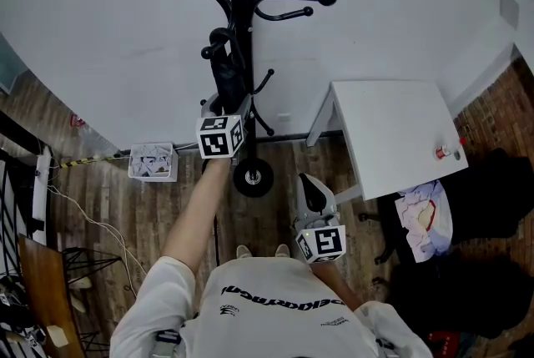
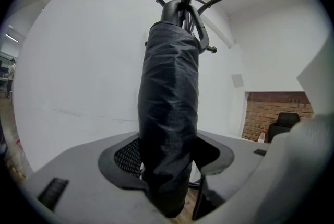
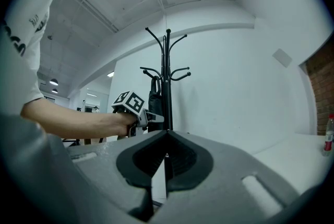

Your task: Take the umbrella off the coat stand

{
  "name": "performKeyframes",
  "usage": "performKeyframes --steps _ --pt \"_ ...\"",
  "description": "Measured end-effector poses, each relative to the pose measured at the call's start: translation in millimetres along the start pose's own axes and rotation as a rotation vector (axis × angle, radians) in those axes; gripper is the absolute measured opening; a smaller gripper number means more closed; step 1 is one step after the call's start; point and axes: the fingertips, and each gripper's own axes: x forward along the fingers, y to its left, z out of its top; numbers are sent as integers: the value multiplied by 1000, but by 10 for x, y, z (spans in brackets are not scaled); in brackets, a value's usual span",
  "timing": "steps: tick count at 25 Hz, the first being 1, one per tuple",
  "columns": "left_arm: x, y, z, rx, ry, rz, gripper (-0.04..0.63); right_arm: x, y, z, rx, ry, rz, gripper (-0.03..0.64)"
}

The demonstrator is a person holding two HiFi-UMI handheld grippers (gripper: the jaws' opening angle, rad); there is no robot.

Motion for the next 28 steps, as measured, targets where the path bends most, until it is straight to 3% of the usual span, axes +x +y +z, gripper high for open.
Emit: performKeyframes --steps 28 --pt "-793 -25 545 9 -17 50 252 -188 159 73 10 -7 50 -3"
